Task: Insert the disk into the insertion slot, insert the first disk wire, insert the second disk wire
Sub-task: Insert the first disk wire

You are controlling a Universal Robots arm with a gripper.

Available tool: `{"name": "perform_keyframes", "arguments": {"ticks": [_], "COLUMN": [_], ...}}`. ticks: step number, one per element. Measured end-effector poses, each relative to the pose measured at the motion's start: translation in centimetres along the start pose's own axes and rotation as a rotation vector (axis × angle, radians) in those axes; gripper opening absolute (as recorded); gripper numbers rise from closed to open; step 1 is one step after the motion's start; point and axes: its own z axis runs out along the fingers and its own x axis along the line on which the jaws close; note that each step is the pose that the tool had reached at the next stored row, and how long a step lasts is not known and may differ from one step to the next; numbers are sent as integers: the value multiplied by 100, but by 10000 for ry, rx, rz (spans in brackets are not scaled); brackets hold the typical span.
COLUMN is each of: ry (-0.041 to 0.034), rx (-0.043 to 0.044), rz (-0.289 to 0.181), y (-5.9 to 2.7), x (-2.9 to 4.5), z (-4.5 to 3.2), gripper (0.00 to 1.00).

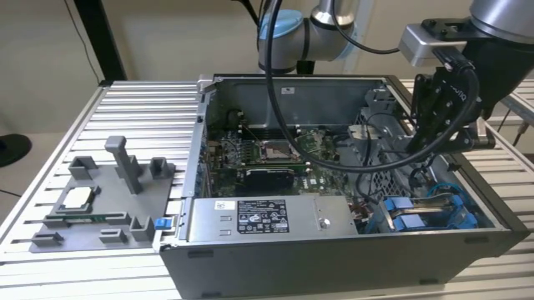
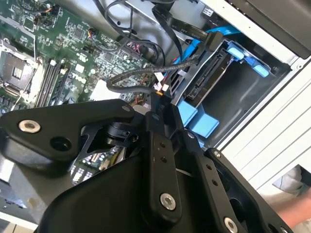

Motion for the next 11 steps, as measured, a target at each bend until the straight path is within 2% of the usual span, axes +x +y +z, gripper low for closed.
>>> {"name": "perform_keyframes", "arguments": {"ticks": [11], "ry": [16], "rx": [0], "rz": [0], "y": [-4], "x": [1], "z": [22], "gripper": [0]}}
